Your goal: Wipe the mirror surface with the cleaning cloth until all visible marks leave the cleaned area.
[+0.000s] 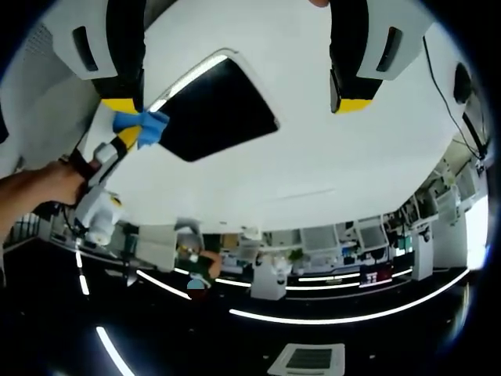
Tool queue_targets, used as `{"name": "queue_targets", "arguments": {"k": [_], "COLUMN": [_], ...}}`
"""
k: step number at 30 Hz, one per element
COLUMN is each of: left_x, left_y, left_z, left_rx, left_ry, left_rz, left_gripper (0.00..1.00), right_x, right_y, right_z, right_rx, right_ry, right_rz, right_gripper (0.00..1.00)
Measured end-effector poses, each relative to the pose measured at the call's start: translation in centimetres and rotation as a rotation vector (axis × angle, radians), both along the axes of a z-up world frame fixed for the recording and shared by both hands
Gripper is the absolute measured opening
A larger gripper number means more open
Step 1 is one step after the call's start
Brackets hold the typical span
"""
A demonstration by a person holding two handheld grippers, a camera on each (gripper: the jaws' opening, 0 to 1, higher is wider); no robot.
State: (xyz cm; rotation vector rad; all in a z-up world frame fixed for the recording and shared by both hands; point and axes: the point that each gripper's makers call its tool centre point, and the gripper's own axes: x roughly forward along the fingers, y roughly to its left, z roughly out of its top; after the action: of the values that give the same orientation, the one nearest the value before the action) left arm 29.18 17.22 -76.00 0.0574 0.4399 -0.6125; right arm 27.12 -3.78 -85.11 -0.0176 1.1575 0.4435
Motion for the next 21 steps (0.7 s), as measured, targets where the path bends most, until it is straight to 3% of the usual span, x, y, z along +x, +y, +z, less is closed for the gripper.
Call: {"name": "queue_targets", "arguments": {"k": [21], "left_x": [-0.2], "left_y": [0.6], "left_z": [0.0], "left_rx": [-0.001], "left_ry": [0.005], "left_rz": [0.021], "left_gripper": [0.99], "right_x": [3.4], "right_y": [-0.3], "right_z": [-0.1], "right_rx": [0.009], "right_ry": [-0.008], "right_rz": [-0.027], "right_gripper": [0.02]}}
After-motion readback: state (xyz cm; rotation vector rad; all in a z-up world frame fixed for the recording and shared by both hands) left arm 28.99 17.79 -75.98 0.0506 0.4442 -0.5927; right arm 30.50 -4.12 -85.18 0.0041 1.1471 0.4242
